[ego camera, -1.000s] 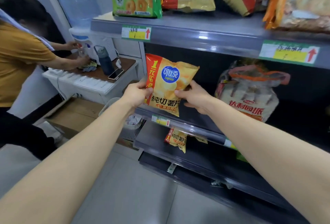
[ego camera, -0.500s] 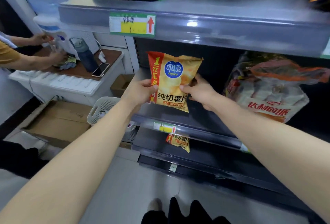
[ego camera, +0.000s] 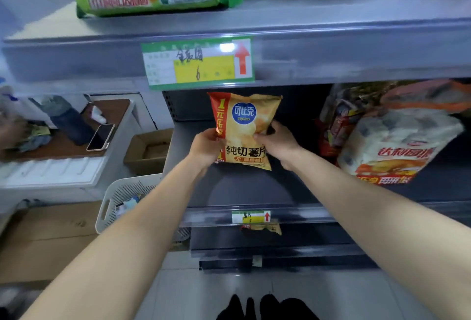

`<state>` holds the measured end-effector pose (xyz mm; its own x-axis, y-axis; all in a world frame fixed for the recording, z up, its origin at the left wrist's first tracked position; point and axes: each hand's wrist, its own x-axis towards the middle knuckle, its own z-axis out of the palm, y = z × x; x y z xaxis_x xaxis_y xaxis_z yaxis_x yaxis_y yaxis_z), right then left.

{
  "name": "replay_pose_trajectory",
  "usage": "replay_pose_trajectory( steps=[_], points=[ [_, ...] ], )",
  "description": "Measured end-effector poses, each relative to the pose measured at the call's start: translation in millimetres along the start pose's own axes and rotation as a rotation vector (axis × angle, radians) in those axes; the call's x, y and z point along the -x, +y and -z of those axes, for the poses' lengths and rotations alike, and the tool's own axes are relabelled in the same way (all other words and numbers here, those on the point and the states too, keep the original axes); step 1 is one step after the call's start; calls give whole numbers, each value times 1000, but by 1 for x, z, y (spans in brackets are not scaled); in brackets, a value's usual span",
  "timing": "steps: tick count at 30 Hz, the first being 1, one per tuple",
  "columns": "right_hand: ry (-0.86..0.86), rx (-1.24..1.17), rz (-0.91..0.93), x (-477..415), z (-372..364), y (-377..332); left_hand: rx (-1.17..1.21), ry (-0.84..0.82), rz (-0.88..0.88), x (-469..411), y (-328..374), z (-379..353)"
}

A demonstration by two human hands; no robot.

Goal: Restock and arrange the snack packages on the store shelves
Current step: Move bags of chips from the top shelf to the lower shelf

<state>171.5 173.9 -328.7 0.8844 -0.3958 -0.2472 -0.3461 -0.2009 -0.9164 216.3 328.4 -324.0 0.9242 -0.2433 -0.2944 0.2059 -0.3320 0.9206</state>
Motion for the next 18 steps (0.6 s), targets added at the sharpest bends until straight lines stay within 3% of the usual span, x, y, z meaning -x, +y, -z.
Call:
replay_pose_trajectory(
  steps=[7, 18],
  points=[
    [-13, -14, 33, -43, -14, -17, 69, 19, -46, -75, -15, 3],
    [-90, -164, -3, -55, -25, -11, 98, 121, -142, -82, -11, -14]
  ],
)
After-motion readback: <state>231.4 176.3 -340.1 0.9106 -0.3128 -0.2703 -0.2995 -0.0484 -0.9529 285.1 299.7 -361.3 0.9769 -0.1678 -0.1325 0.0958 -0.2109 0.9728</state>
